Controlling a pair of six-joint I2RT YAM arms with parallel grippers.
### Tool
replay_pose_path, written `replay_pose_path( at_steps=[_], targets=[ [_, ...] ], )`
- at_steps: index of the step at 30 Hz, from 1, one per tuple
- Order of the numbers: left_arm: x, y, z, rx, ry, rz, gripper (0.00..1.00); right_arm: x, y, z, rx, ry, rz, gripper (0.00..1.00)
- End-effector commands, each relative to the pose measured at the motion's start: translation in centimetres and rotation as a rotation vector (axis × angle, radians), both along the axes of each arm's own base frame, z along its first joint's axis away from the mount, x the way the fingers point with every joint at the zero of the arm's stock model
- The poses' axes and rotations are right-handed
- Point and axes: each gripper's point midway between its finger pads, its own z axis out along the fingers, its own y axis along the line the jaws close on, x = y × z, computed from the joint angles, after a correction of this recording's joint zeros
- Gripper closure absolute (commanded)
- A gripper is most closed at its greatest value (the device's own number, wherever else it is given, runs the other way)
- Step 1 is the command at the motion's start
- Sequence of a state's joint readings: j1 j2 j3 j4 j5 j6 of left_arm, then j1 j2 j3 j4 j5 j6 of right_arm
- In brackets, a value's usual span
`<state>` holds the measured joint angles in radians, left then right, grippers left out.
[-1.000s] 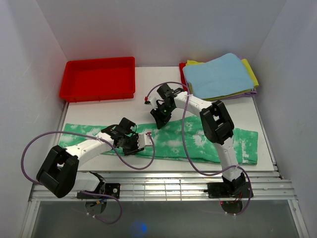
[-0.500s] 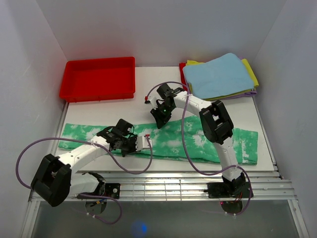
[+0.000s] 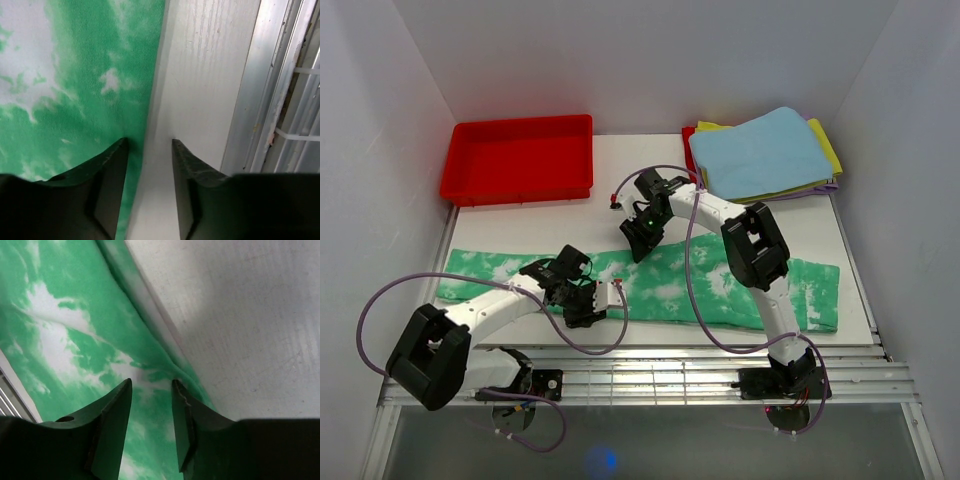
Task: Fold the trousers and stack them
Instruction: Fold the trousers
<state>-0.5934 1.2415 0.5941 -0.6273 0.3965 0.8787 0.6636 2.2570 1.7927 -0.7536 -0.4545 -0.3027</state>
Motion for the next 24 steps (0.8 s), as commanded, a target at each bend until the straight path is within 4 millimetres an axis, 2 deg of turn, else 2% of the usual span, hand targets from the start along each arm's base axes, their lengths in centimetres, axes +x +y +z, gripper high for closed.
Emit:
replay_pose_path(
  at_steps=[1,2,3,5,7,8,9,11,12,13,14,15,16,18,19,20,22,23,24],
  targets=[
    [0.8,-1.1,2.8,-0.054,-0.003,0.087,0.47,-0.1,-1.9,-1.7,-0.103,-0.036,0.026,0.52],
    [1.4,-1.4,3.9,-0.075,-0.026,0.119,0.46,-0.4,-2.0,-0.8,-0.095,-0.041,0.037,0.46],
    [2.2,-1.3,5.3,-0.107,-0.046,0.192,0.43,-0.7,-2.1,1.2,-0.069,-0.065,0.039,0.40],
    [3.6,-1.3,8.2,-0.164,-0.074,0.270,0.42,-1.0,-2.5,3.3,-0.056,-0.095,0.041,0.21],
    [5.6,0.7,10.1,-0.217,-0.067,0.443,0.39,-1.9,-4.1,5.6,-0.054,-0.119,0.035,0.05],
    [6.1,1.3,11.0,-0.237,-0.052,0.490,0.39,-2.3,-4.8,5.9,-0.060,-0.115,0.030,0.03],
    [7.3,3.3,10.9,-0.236,-0.038,0.602,0.39,-3.3,-6.7,6.1,-0.088,-0.108,0.024,0.02],
    [7.7,5.5,9.5,-0.192,0.033,0.706,0.39,-4.5,-8.8,5.6,-0.124,-0.090,0.026,0.02],
    [8.4,7.4,9.1,-0.189,0.058,0.796,0.39,-5.0,-10.2,5.8,-0.139,-0.097,0.025,0.02],
    [8.4,8.3,8.3,-0.179,0.094,0.841,0.40,-6.7,-11.9,4.2,-0.177,-0.047,0.024,0.02],
    [8.2,9.0,7.0,-0.158,0.154,0.876,0.43,-7.3,-12.9,3.7,-0.192,-0.028,0.021,0.02],
    [8.3,10.6,6.3,-0.154,0.181,0.942,0.44,-7.6,-14.1,3.3,-0.207,-0.022,0.005,0.03],
    [8.1,11.2,5.6,-0.142,0.202,0.957,0.48,-9.0,-15.6,1.8,-0.239,0.016,0.010,0.04],
    [8.3,12.9,3.8,-0.089,0.214,1.023,0.49,-9.2,-17.9,0.2,-0.278,0.049,-0.032,0.05],
    [7.7,13.4,2.6,-0.054,0.234,1.036,0.50,-9.4,-18.8,-0.5,-0.291,0.061,-0.041,0.07],
    [7.8,13.9,1.9,-0.030,0.227,1.051,0.51,-10.1,-20.1,-1.6,-0.313,0.088,-0.053,0.07],
    [7.0,15.5,0.1,0.046,0.244,1.104,0.48,-10.1,-23.2,-3.4,-0.381,0.112,-0.098,0.08],
    [7.1,16.0,-0.4,0.060,0.239,1.121,0.42,-9.9,-24.3,-4.1,-0.393,0.105,-0.101,0.08],
    [7.0,16.3,-0.9,0.079,0.245,1.132,0.38,-10.6,-26.6,-5.1,-0.434,0.139,-0.137,0.08]
  ],
)
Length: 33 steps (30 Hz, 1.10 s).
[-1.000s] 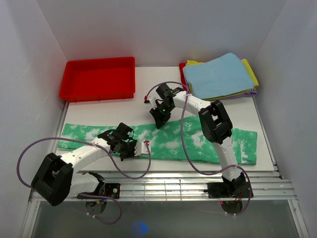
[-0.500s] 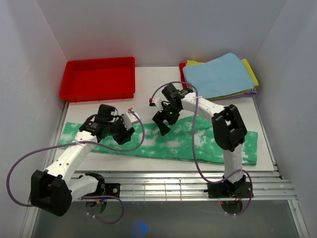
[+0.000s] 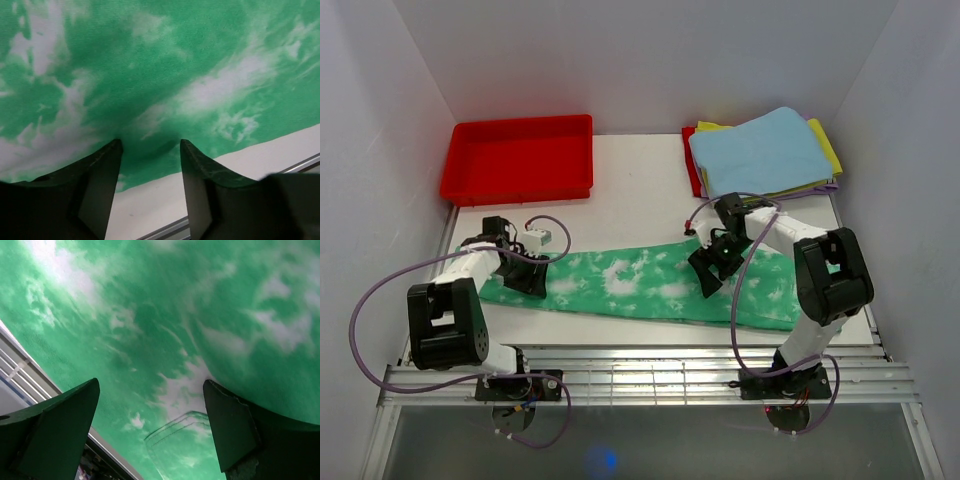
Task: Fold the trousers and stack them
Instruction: Fold the trousers
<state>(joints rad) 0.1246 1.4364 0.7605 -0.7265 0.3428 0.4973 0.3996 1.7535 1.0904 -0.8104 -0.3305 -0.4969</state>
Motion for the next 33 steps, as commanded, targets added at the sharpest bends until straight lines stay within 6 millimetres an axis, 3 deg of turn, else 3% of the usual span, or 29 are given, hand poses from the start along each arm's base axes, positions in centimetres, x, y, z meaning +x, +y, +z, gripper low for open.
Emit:
replay_pose_path(
  at_steps=[1,3,6,7,9,12,13,17,20,25,30,33],
  targets=[
    [-0.1,2.3,-1.3,0.104,0.017,0.064,0.36,-2.1,-8.2,-5.3,-0.234,0.089,-0.040,0.08],
    [0.4,2.4,-1.4,0.105,-0.001,0.062,0.29,-2.5,-10.8,-6.2,-0.262,0.102,-0.068,0.08],
    [1.2,0.6,0.4,0.002,-0.039,-0.025,0.26,-2.3,-12.4,-6.0,-0.255,0.096,-0.086,0.07],
    [1.8,-1.1,2.3,-0.090,-0.101,-0.073,0.24,-2.1,-12.3,-5.8,-0.243,0.089,-0.079,0.07],
    [3.0,-2.3,5.8,-0.150,-0.201,-0.145,0.18,-1.7,-11.5,-4.9,-0.197,0.070,-0.063,0.07],
    [4.5,-3.1,10.2,-0.162,-0.366,-0.279,0.14,-0.5,-9.7,-2.6,-0.101,0.061,-0.046,0.07],
    [4.9,-2.9,10.6,-0.133,-0.407,-0.356,0.13,0.0,-9.3,-1.6,-0.077,0.056,-0.028,0.08],
    [5.5,-2.2,10.0,-0.068,-0.441,-0.525,0.14,0.8,-8.3,1.3,-0.025,0.013,0.012,0.08],
    [5.8,-2.3,8.8,-0.074,-0.437,-0.651,0.14,-0.2,-8.8,2.2,-0.032,-0.006,0.071,0.08],
    [6.5,-3.0,6.1,-0.117,-0.337,-0.771,0.19,-1.6,-10.3,2.4,-0.087,-0.030,0.124,0.09],
    [7.9,-3.0,2.6,-0.033,-0.321,-0.815,0.17,-3.2,-10.7,1.8,-0.103,0.012,0.133,0.09],
    [7.6,-2.6,0.3,0.013,-0.293,-0.854,0.14,-4.2,-11.8,0.6,-0.150,0.019,0.149,0.01]
  ],
)
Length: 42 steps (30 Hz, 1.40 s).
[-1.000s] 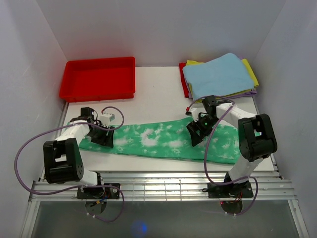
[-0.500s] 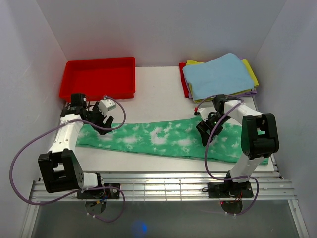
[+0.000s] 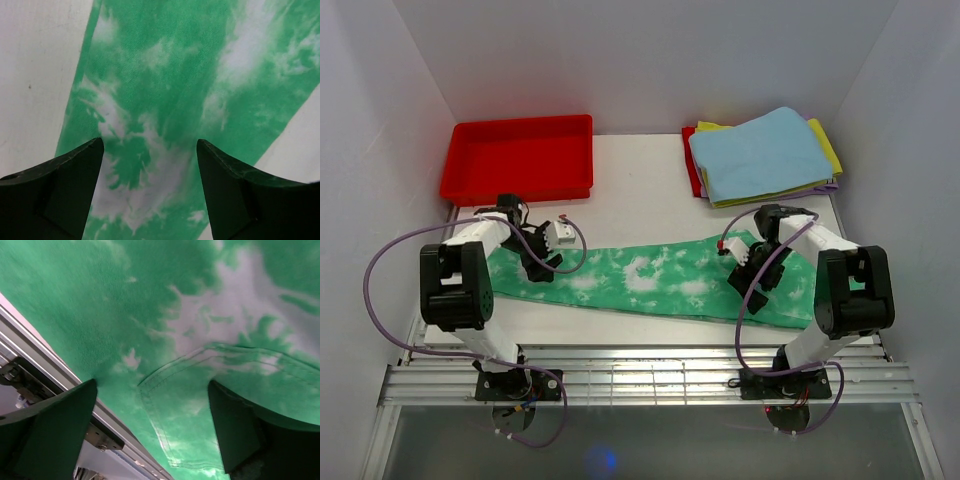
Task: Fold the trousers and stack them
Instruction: Fold the trousers
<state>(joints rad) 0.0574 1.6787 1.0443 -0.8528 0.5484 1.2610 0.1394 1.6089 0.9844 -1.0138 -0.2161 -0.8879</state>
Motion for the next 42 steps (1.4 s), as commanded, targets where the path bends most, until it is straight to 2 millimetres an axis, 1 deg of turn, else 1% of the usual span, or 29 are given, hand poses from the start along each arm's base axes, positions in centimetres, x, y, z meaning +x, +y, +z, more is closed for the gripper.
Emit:
replay_pose_path(
  at_steps=[1,2,5,6,9,10,11,14,19,21,22,23,24,25,26,27,28,30,31,32,34,35,36,37,38,39,40,41,42],
  targets=[
    [1.0,0.5,-1.6,0.069,-0.076,-0.068,0.13,-1.6,-1.6,-0.8,-0.062,0.011,0.042,0.08],
    [0.2,0.6,-2.5,0.080,-0.057,-0.072,0.13,-1.7,-2.1,-1.0,-0.087,0.000,0.048,0.10],
    [-0.3,1.6,-4.1,0.144,-0.049,-0.085,0.12,-2.0,-2.7,-1.7,-0.111,-0.017,0.057,0.10],
    [-0.9,1.9,-4.8,0.162,-0.031,-0.087,0.12,-2.1,-2.8,-1.9,-0.120,-0.015,0.058,0.10],
    [-1.4,2.9,-6.0,0.218,-0.034,-0.075,0.11,-2.3,-3.2,-3.0,-0.139,-0.003,0.053,0.10],
    [-0.8,3.1,-6.0,0.227,-0.069,-0.064,0.11,-2.0,-3.2,-3.4,-0.145,-0.014,0.045,0.10],
    [-0.8,3.3,-6.1,0.236,-0.074,-0.048,0.09,-2.1,-3.3,-3.9,-0.151,0.002,0.044,0.10],
    [-0.2,3.8,-5.9,0.260,-0.090,-0.010,0.07,-1.1,-3.2,-4.8,-0.163,-0.005,0.020,0.10],
    [0.4,3.7,-5.0,0.235,-0.094,0.055,0.02,2.0,-2.6,-5.1,-0.166,-0.045,-0.010,0.10],
    [1.2,3.5,-4.1,0.215,-0.113,0.086,0.02,3.3,-1.9,-5.0,-0.164,-0.061,-0.019,0.10],
    [1.5,3.1,-3.1,0.181,-0.114,0.130,0.02,3.7,-1.6,-4.8,-0.159,-0.069,-0.020,0.10],
    [3.1,3.1,-1.5,0.159,-0.149,0.175,0.02,4.3,-1.1,-4.3,-0.145,-0.087,-0.022,0.10],
    [3.8,3.0,-0.2,0.132,-0.163,0.210,0.02,4.6,-0.3,-3.7,-0.110,-0.095,-0.030,0.10],
    [3.9,2.9,1.1,0.092,-0.140,0.274,0.02,5.2,0.2,-2.6,-0.089,-0.105,-0.047,0.10],
    [5.7,3.1,4.5,0.028,-0.211,0.322,0.02,5.6,0.7,-1.4,-0.065,-0.124,-0.057,0.10],
    [6.4,3.4,6.2,-0.001,-0.232,0.382,0.02,5.7,1.5,-0.6,-0.025,-0.126,-0.067,0.10],
    [6.9,3.9,7.8,-0.045,-0.222,0.503,0.02,5.9,1.9,1.2,-0.003,-0.152,-0.082,0.10],
    [7.6,6.5,10.7,-0.053,-0.243,0.652,0.02,5.8,2.5,2.8,0.036,-0.169,-0.091,0.10],
    [6.9,7.4,10.6,-0.042,-0.194,0.719,0.02,5.7,2.6,3.4,0.044,-0.177,-0.095,0.10],
    [6.1,9.6,10.5,-0.042,-0.152,0.821,0.02,5.2,2.5,4.3,0.050,-0.187,-0.106,0.10],
    [4.7,11.8,9.6,-0.059,-0.067,0.920,0.02,4.7,2.2,5.1,0.048,-0.210,-0.115,0.10],
    [3.6,14.4,8.9,-0.059,-0.035,1.012,0.02,4.1,1.9,5.0,0.042,-0.197,-0.119,0.10],
    [2.9,15.4,8.3,-0.066,-0.004,1.053,0.03,3.8,1.7,5.0,0.035,-0.192,-0.124,0.10],
    [2.1,16.1,7.0,-0.085,0.047,1.082,0.05,3.5,1.5,5.1,0.036,-0.191,-0.132,0.10],
    [0.9,18.3,6.4,-0.100,0.069,1.156,0.07,3.4,1.0,5.3,0.035,-0.188,-0.150,0.10],
    [0.4,19.0,5.9,-0.119,0.091,1.190,0.09,2.9,0.8,5.3,0.039,-0.171,-0.158,0.10],
    [-0.2,19.2,4.7,-0.157,0.152,1.211,0.10,2.8,0.5,5.4,0.042,-0.165,-0.170,0.10],
    [-0.7,20.8,4.5,-0.177,0.161,1.263,0.12,2.9,-0.2,5.6,0.042,-0.164,-0.201,0.10],
    [-1.0,21.2,4.1,-0.199,0.181,1.283,0.13,2.7,-0.5,5.6,0.046,-0.155,-0.213,0.10]
  ],
)
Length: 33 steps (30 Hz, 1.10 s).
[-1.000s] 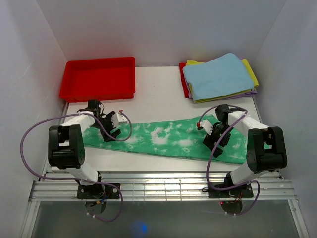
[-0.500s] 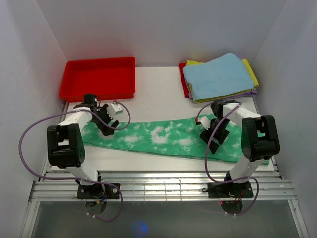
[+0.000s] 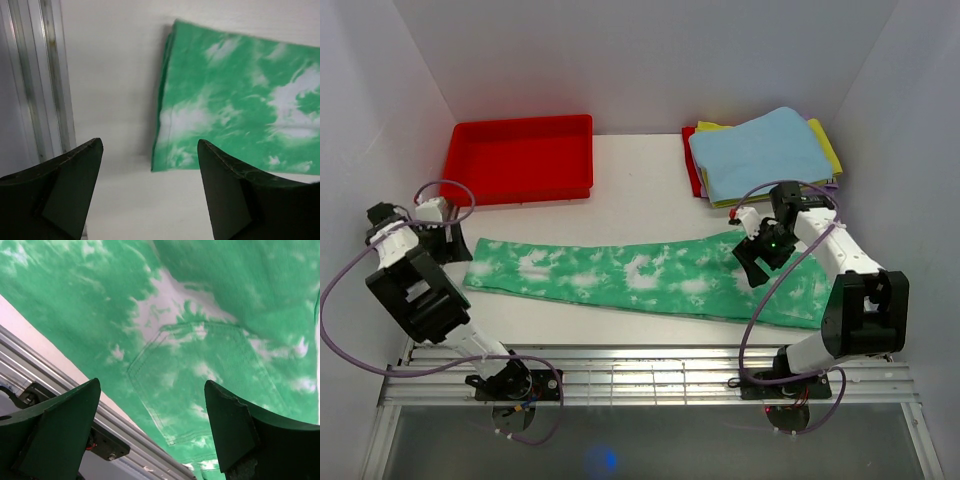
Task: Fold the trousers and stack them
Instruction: Fold the trousers
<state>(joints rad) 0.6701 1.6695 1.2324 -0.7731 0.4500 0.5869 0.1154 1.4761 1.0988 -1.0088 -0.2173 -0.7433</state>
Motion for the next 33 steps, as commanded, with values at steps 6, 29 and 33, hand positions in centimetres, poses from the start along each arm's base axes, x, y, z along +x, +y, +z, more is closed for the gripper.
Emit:
replay_pose_path(
  at_steps=[6,29,33],
  targets=[
    [-3.1,0.2,-4.8,-0.239,0.091,0.117,0.16,-1.9,-3.9,0.0,0.031,0.097,-0.147,0.10],
    [-3.4,-3.5,-5.6,-0.509,0.116,0.159,0.87,-1.7,-5.7,-3.0,-0.018,0.149,-0.177,0.10],
    [-2.5,-1.3,-1.7,-0.466,0.028,0.182,1.00,-1.5,-5.5,-2.7,-0.010,0.138,-0.174,0.10]
  ],
)
